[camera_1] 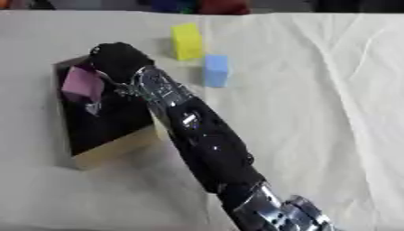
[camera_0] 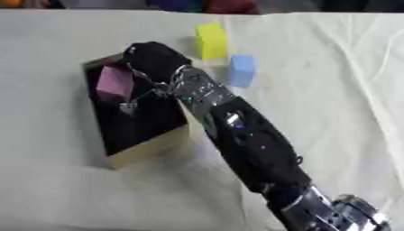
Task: Pick up objects on the table and place them in the box.
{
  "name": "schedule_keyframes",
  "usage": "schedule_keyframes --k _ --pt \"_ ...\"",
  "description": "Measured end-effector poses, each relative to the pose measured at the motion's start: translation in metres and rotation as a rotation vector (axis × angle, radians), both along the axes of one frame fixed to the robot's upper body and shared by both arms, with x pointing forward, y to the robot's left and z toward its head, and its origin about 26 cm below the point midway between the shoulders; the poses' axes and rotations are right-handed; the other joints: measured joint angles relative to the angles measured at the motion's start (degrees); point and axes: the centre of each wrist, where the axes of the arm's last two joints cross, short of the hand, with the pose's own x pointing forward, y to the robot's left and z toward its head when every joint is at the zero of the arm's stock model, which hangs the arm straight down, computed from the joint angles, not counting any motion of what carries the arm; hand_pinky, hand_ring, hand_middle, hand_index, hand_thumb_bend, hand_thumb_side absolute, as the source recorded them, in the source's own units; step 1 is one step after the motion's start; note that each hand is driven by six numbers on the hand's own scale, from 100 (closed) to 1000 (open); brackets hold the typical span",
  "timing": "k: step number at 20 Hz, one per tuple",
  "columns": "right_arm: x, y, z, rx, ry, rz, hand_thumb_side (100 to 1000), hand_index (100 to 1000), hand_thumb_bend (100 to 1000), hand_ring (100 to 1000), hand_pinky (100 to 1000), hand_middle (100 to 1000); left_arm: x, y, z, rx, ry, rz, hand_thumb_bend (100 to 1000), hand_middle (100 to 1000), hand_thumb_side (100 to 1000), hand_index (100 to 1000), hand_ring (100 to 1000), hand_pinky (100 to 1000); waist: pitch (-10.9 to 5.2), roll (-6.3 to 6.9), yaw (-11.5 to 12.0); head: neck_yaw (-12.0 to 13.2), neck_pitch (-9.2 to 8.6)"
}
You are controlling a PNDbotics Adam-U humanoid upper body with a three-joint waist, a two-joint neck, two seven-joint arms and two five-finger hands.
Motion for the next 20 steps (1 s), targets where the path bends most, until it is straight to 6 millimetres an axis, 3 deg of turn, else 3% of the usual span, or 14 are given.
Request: schedule_keyframes --k 3,6,9,10,11,20 --pt "-0.001 0.001 0.003 -0.002 -0.006 0.004 772 855 453 918 792 692 0.000 0.000 0.000 0.001 0.002 -0.001 100 755 743 818 656 647 0.00 0.03 -0.05 -0.01 0.00" --pt "-0.003 0.001 0.008 0.004 -0.020 0.003 764 853 451 917 792 689 0.000 0.000 0.000 0.003 0.003 -0.003 100 756 743 818 656 647 0.00 0.08 -0.08 -0.01 -0.02" --pt "-0.006 0.001 0.014 0.015 -0.033 0.003 746 845 418 915 791 680 0.000 0.000 0.000 0.005 0.004 -0.005 100 756 742 818 656 646 0.00 0.11 -0.10 -0.03 -0.04" --pt "-0.006 0.001 0.016 0.021 -0.038 0.003 815 843 347 914 791 679 0.000 0.000 0.000 0.005 0.004 -0.005 100 756 742 818 656 646 0.00 0.14 -0.10 -0.04 -0.04" --pt "-0.007 0.001 0.018 0.030 -0.042 0.004 746 840 393 912 791 671 0.000 0.000 0.000 0.005 0.004 -0.005 100 756 742 818 656 646 0.00 0.19 -0.10 -0.04 -0.05" --pt "-0.017 -0.006 0.051 0.161 -0.040 0.021 630 836 269 941 835 642 0.000 0.000 0.000 0.006 0.005 -0.006 100 756 739 818 657 646 -0.04 0.32 -0.49 0.00 -0.05"
